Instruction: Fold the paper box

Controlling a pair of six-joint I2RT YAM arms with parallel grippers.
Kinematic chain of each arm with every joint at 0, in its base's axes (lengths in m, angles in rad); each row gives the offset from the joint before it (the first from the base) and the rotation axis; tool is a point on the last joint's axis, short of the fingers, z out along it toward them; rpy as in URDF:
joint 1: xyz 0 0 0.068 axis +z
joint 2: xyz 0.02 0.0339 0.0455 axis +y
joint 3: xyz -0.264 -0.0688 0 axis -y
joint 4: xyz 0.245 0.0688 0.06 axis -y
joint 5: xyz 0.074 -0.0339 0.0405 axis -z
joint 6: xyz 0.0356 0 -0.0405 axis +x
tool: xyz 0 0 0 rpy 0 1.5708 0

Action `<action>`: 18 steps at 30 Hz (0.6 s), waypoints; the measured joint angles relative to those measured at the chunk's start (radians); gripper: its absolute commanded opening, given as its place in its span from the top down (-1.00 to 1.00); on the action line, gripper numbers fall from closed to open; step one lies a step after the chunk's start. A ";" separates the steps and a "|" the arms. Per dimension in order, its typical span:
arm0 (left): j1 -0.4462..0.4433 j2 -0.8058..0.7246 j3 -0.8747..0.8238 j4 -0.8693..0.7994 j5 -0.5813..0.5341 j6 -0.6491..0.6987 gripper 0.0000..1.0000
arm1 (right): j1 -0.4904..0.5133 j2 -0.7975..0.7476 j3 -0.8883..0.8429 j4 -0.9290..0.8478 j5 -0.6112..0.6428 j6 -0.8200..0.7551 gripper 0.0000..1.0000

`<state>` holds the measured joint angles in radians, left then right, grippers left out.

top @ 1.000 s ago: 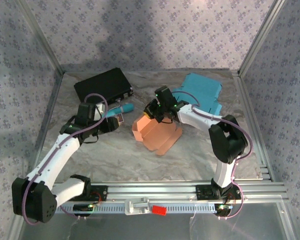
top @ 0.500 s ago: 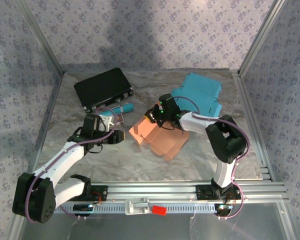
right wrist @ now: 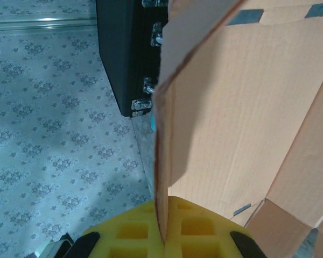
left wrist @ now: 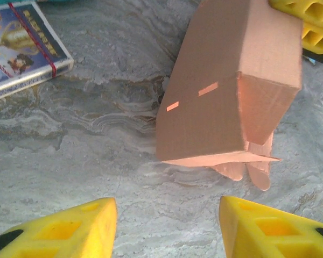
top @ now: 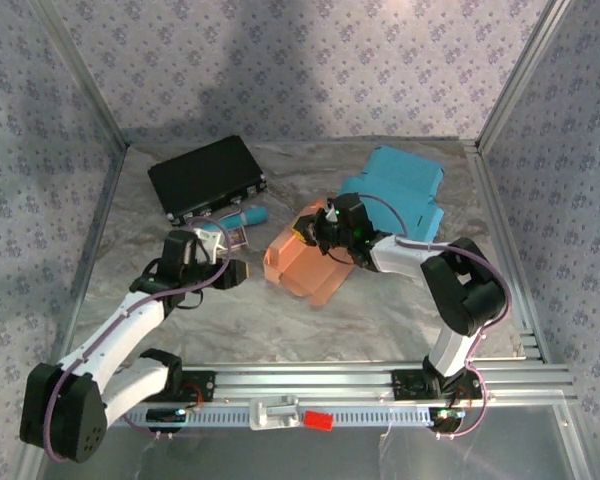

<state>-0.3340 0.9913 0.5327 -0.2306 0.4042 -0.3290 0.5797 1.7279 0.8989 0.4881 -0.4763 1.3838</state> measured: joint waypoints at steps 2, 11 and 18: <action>0.000 0.035 0.000 0.008 0.001 0.004 -0.05 | -0.013 0.006 -0.016 0.035 -0.022 0.007 1.00; -0.072 0.138 0.000 0.071 0.000 0.018 -0.09 | -0.043 0.081 -0.017 0.142 -0.078 0.026 1.00; -0.142 0.156 -0.009 0.161 0.000 0.016 -0.12 | -0.043 0.089 -0.011 0.170 -0.093 0.042 1.00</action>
<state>-0.4759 1.1469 0.5240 -0.0700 0.4038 -0.3130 0.5362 1.8164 0.8883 0.6579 -0.5697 1.4258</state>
